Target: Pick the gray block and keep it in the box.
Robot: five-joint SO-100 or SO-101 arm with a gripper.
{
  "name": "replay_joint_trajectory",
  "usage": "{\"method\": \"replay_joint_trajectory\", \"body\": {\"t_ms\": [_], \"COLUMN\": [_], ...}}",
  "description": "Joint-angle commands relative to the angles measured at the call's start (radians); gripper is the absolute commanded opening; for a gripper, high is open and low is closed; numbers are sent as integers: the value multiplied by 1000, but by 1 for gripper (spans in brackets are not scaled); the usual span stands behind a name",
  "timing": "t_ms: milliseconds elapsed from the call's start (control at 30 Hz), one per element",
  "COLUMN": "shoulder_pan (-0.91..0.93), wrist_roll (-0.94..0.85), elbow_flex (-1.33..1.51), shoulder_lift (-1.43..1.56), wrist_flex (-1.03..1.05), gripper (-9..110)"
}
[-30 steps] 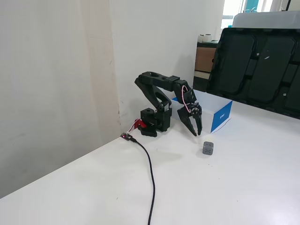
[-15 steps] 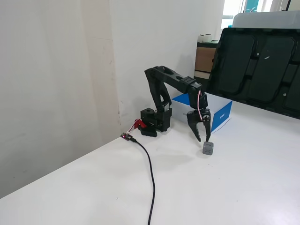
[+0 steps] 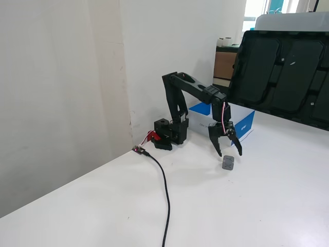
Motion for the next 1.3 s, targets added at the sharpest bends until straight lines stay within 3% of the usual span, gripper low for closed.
{"method": "replay_joint_trajectory", "body": {"t_ms": [0, 867, 1267], "shoulder_pan": [-18, -3, 18], "wrist_roll": [-12, -12, -12], "elbow_flex": [-43, -54, -71], "shoulder_lift": [2, -178, -206], "wrist_flex": [-29, -129, -153], "gripper": [26, 24, 10]}}
